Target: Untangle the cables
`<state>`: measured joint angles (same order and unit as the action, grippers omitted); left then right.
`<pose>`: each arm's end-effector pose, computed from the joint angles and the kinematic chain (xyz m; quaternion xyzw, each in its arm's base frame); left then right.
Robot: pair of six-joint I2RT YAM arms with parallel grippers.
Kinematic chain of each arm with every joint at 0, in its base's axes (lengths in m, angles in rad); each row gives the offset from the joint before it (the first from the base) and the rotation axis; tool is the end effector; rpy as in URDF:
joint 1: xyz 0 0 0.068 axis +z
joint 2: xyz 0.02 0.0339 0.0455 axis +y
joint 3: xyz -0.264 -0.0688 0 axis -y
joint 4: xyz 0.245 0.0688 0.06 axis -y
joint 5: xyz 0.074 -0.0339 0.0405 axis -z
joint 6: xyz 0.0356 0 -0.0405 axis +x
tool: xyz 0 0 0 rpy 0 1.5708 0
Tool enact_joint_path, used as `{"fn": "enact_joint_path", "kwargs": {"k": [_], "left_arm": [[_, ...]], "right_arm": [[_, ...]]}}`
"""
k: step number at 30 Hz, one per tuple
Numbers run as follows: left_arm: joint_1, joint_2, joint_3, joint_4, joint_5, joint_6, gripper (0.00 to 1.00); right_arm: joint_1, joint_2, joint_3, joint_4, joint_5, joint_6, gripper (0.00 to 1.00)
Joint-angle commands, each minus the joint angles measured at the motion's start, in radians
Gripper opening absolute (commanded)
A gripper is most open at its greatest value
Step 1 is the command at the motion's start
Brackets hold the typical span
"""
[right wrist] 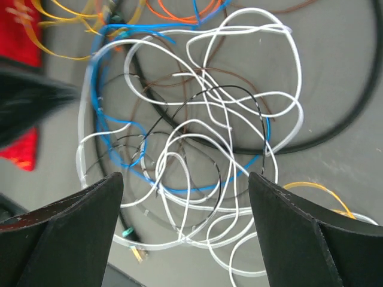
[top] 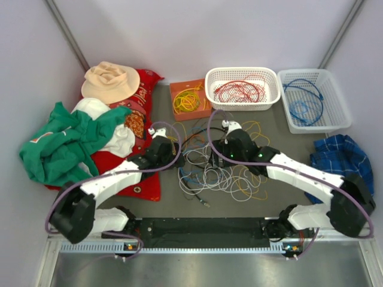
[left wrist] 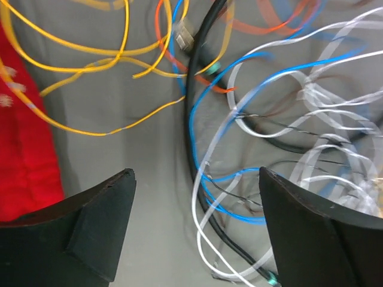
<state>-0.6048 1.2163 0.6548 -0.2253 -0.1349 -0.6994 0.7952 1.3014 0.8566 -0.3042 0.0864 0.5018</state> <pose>0.2041 -0.1353 0.2040 -0.0693 0.9198 -0.1818 0.3408 0.1961 0.1955 0.2422 -0.1168 0.9086 0.2095 0.3420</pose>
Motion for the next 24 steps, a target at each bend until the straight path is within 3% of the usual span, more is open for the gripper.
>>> {"fn": "enact_joint_path", "kwargs": {"k": [1, 4, 6, 7, 8, 11, 13, 14, 20, 24], "left_arm": [[-0.004, 0.158, 0.077, 0.075, 0.032, 0.018, 0.85], [-0.003, 0.229, 0.085, 0.109, 0.027, 0.014, 0.80], [-0.004, 0.249, 0.091, 0.110, 0.017, 0.015, 0.67], [-0.003, 0.253, 0.094, 0.109, 0.014, 0.020, 0.61], [-0.003, 0.256, 0.101, 0.106, 0.009, 0.034, 0.45], [-0.004, 0.262, 0.117, 0.089, -0.025, 0.066, 0.26], [-0.004, 0.270, 0.126, 0.080, -0.046, 0.087, 0.05], [-0.004, 0.273, 0.140, 0.061, -0.052, 0.109, 0.00], [-0.003, 0.192, 0.219, -0.008, -0.017, 0.202, 0.00], [-0.004, -0.036, 0.284, 0.041, 0.116, 0.255, 0.00]], "right_arm": [[0.016, -0.161, -0.022, -0.028, 0.064, 0.018, 0.84], [0.016, -0.241, -0.028, -0.084, 0.088, 0.011, 0.85], [0.016, -0.280, -0.025, -0.118, 0.107, 0.009, 0.85], [0.015, -0.289, -0.022, -0.125, 0.111, 0.006, 0.85], [0.016, -0.298, -0.022, -0.133, 0.119, 0.003, 0.86], [0.016, -0.315, -0.021, -0.147, 0.130, -0.002, 0.86], [0.016, -0.317, -0.019, -0.151, 0.133, -0.002, 0.86], [0.016, -0.321, -0.018, -0.153, 0.136, 0.000, 0.86], [0.016, -0.387, 0.005, -0.199, 0.164, 0.003, 0.86], [0.016, -0.455, 0.050, -0.230, 0.168, -0.002, 0.86]]}}
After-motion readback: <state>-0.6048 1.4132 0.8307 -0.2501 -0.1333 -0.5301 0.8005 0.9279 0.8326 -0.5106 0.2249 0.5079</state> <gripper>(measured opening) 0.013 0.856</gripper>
